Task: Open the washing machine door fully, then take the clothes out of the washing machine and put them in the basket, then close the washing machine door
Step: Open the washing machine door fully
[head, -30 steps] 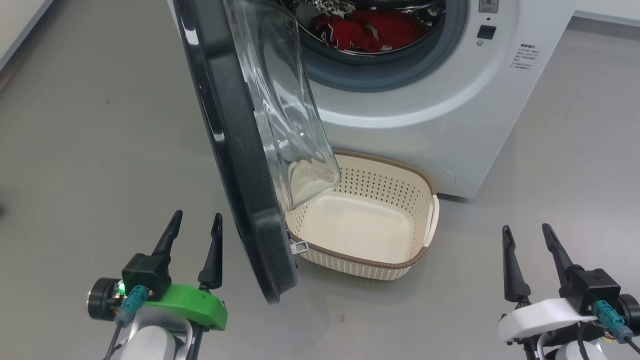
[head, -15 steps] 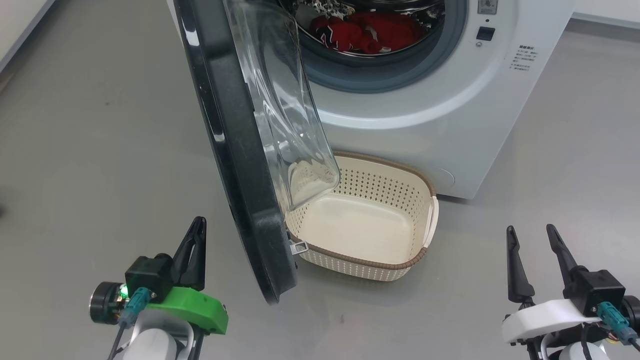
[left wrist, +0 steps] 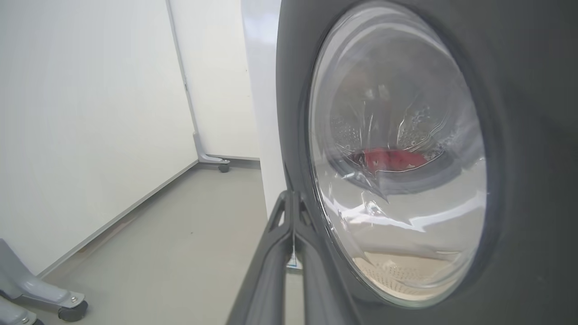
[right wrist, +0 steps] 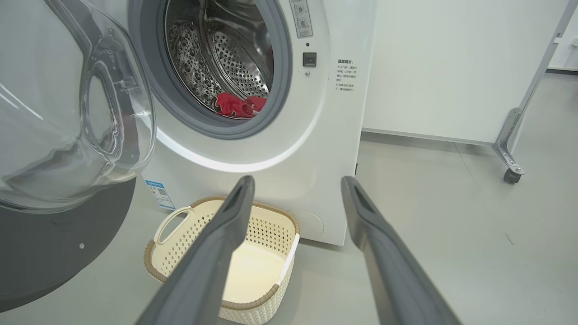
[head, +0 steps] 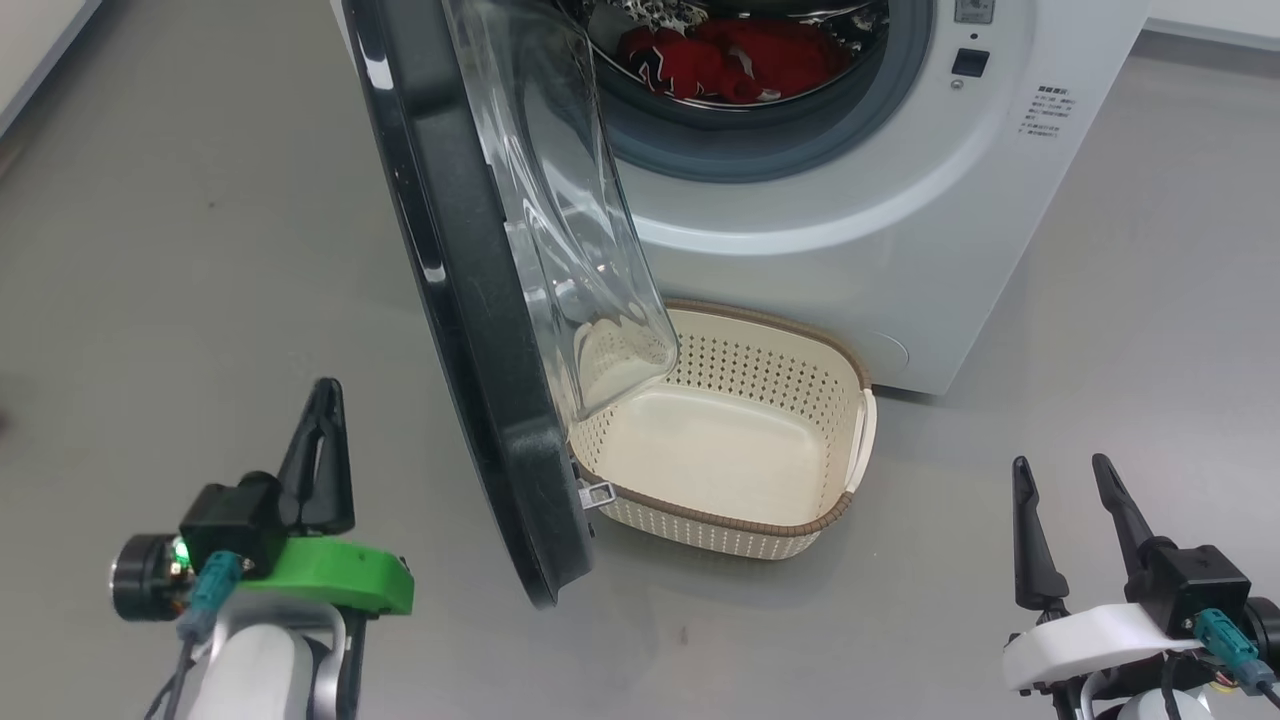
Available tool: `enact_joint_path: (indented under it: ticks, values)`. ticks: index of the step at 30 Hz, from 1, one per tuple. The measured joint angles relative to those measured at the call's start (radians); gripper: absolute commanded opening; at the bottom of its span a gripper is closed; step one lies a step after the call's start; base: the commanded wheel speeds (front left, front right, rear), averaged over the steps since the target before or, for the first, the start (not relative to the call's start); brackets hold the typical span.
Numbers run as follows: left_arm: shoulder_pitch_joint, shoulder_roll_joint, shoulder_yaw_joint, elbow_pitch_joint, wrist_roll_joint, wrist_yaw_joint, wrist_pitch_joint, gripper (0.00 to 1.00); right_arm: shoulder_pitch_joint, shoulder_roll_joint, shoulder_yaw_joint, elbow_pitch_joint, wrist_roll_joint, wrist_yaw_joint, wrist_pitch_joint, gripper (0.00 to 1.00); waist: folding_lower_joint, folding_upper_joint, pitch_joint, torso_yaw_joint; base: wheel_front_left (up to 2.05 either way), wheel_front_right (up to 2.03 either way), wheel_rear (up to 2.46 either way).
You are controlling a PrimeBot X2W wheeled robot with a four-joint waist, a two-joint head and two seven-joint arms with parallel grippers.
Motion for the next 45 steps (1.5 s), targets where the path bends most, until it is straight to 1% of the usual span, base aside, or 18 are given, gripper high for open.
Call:
enact_joint_path:
  ticks: [4,9,14,17,20,24,25,28,38,45]
  values:
    - [-0.034,0.000,0.032,-0.107,0.016,0.007,0.000,0.00,0.000,0.003,-0.008,0.000,-0.006,0.001,0.000,1.00,0.0000,0.0000,-0.004,0.001,0.00,0.00,0.00]
    - [-0.081,0.000,0.030,-0.261,0.033,0.007,-0.005,0.00,0.001,0.006,-0.014,0.000,-0.009,0.008,0.000,1.00,0.0000,0.0000,-0.008,0.006,0.00,0.00,0.00]
    - [-0.104,0.000,-0.027,-0.406,0.066,-0.009,-0.006,0.00,0.001,0.007,-0.018,0.002,-0.017,0.010,0.000,1.00,0.0000,0.0000,-0.013,0.012,0.00,0.00,0.00]
    - [-0.105,0.001,-0.082,-0.465,0.072,-0.038,-0.006,0.00,0.001,0.010,-0.021,0.003,-0.017,0.018,0.000,1.00,0.0000,0.0000,-0.018,0.015,0.00,0.00,0.00]
    - [-0.100,0.001,-0.145,-0.485,0.073,-0.069,-0.006,0.00,0.002,0.014,-0.021,0.006,-0.019,0.019,0.000,1.00,0.0000,0.0000,-0.024,0.016,0.00,0.00,0.00]
    - [-0.056,0.004,-0.241,-0.504,0.049,-0.130,0.012,0.00,0.003,0.022,-0.021,0.009,-0.026,0.021,0.000,1.00,0.0000,0.0000,-0.033,0.016,0.00,0.00,0.00]
    - [-0.056,0.004,-0.241,-0.504,0.049,-0.130,0.012,0.00,0.003,0.022,-0.021,0.009,-0.026,0.021,0.000,1.00,0.0000,0.0000,-0.033,0.016,0.00,0.00,0.00]
    - [-0.029,0.007,-0.299,-0.520,0.039,-0.153,0.053,0.00,0.006,0.025,-0.024,0.013,-0.026,0.028,0.000,1.00,0.0000,0.0000,-0.038,0.017,0.00,0.00,0.00]
    - [0.060,0.030,-0.465,-0.533,-0.063,-0.170,0.202,0.00,0.024,0.036,-0.032,0.022,-0.029,0.036,0.000,1.00,0.0000,0.0000,-0.049,0.023,0.00,0.00,0.00]
    - [0.107,0.073,-0.503,-0.482,-0.077,-0.170,0.300,0.00,0.024,0.037,-0.037,0.022,-0.038,0.039,0.000,1.00,0.0000,0.0000,-0.050,0.027,0.00,0.00,0.00]
